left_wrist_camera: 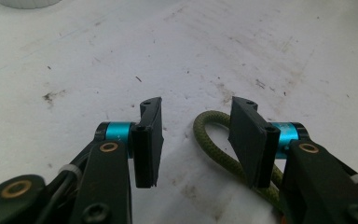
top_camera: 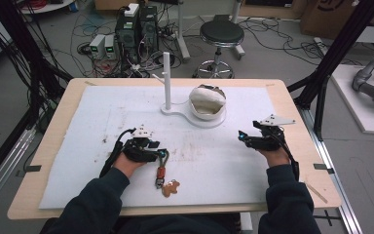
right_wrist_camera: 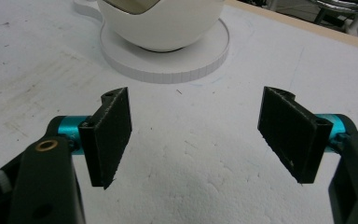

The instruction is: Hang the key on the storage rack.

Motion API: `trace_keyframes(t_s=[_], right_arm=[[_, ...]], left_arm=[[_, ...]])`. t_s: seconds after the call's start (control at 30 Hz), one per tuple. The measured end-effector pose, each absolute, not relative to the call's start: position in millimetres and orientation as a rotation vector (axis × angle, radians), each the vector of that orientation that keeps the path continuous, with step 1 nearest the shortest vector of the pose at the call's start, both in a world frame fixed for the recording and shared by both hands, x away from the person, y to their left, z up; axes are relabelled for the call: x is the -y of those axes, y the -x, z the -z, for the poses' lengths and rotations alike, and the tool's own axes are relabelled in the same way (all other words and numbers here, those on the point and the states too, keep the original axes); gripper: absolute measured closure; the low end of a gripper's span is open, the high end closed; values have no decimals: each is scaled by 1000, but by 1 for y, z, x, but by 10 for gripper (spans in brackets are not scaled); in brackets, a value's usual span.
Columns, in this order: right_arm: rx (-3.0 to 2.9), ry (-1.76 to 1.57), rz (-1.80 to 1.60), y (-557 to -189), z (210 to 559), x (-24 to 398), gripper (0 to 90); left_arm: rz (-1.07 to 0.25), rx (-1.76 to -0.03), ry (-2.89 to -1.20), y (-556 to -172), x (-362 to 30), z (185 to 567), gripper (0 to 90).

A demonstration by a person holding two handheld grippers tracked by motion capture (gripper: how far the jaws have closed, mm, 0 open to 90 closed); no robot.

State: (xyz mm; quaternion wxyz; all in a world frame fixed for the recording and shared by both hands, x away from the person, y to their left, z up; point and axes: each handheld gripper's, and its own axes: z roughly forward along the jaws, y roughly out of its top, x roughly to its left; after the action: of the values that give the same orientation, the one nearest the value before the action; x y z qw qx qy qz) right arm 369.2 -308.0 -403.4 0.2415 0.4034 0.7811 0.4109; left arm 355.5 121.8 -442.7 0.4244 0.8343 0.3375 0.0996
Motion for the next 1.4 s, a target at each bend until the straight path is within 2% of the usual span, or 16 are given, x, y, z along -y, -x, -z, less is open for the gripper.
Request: trace_keyframes(t_s=[0.17, 0.2, 0.27, 0.37, 0.47, 0.6, 0.77, 0.93, 1.17, 1.4], right_arm=[[-2141, -1105, -1125, -369, 404, 308, 262], [-2141, -1109, -1124, -369, 404, 308, 262], [-2137, -1108, -1126, -369, 404, 309, 262], [-2139, -1105, -1127, -369, 404, 309, 262], [-2136, -1108, -1128, -369, 404, 309, 262], [-2131, -1109, -1126, -369, 403, 310, 263], [-2125, -1111, -1133, -369, 403, 310, 263], [-2124, -1115, -1134, -369, 403, 310, 263], [-2120, -1116, -1132, -368, 403, 310, 263], [-2099, -1129, -1162, -368, 401, 312, 263]], left_arm=[[-310, -844, -2124, -357, -113, 446, 508], [-305, -835, -2130, -356, -113, 446, 532], [-312, -803, -2162, -355, -112, 447, 648], [-325, -764, -2186, -353, -111, 447, 768], [-368, -722, -2209, -350, -108, 446, 823], [-365, -721, -2172, -351, -111, 442, 834], [-332, -726, -1995, -351, -125, 424, 838], [-361, -714, -1858, -352, -142, 403, 839], [-464, -683, -1770, -353, -155, 377, 841], [-511, -657, -1728, -359, -155, 351, 842]])
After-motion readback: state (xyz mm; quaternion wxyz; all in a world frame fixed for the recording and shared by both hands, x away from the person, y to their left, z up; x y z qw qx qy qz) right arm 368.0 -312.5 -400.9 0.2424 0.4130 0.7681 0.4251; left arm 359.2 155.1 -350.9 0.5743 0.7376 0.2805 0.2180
